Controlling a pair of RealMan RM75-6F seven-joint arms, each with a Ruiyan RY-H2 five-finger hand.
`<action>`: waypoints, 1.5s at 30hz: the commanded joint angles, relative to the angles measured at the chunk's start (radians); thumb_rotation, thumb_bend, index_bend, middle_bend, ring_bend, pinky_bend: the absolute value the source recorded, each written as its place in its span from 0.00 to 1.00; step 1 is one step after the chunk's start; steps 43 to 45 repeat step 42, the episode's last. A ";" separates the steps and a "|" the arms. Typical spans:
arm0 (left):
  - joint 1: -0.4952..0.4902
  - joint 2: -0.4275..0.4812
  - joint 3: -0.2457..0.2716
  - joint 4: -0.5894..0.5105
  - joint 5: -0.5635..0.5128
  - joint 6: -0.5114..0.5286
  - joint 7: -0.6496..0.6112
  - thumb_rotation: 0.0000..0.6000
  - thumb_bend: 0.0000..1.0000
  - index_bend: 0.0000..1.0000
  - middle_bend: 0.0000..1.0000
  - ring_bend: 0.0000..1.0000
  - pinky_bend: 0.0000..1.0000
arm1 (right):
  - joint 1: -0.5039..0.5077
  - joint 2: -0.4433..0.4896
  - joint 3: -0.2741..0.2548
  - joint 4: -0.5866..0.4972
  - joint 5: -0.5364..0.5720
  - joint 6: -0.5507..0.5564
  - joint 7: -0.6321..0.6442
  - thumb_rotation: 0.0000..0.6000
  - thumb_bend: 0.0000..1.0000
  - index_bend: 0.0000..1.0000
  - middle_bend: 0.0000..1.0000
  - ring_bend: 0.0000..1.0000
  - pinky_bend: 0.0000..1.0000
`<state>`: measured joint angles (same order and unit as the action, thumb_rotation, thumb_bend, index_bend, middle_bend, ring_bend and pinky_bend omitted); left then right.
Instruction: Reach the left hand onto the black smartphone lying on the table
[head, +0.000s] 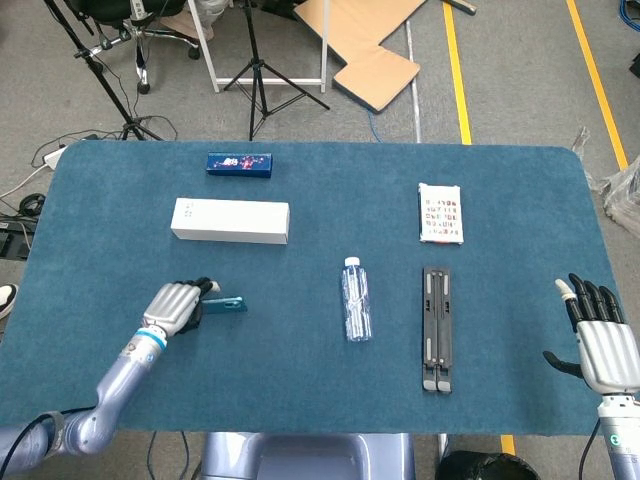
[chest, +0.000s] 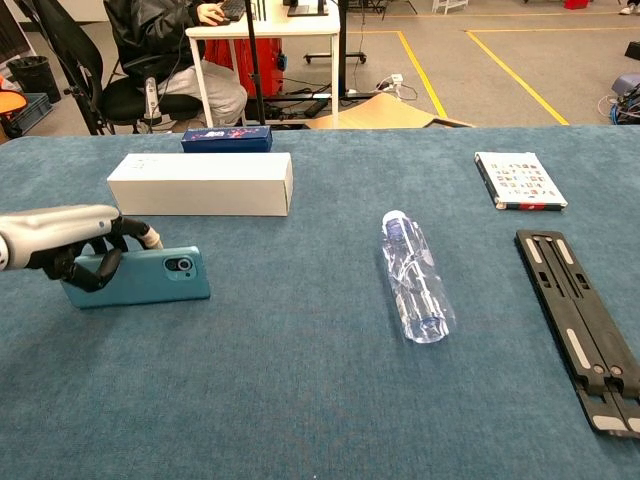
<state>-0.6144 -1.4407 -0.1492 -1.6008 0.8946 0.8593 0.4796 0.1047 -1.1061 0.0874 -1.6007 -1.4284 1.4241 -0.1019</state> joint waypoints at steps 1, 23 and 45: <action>-0.036 -0.028 -0.015 0.056 -0.042 0.013 0.040 1.00 0.90 0.24 0.16 0.23 0.28 | 0.001 -0.002 0.001 0.003 0.006 -0.005 -0.001 1.00 0.00 0.03 0.00 0.00 0.00; 0.094 0.060 0.081 0.132 0.597 0.421 -0.380 1.00 0.00 0.00 0.00 0.00 0.00 | 0.000 0.005 -0.001 -0.014 -0.006 0.006 0.008 1.00 0.00 0.03 0.00 0.00 0.00; 0.389 0.377 0.206 -0.188 0.550 0.643 -0.282 1.00 0.00 0.00 0.00 0.00 0.00 | -0.007 0.017 0.002 -0.024 -0.030 0.036 0.039 1.00 0.00 0.03 0.00 0.00 0.00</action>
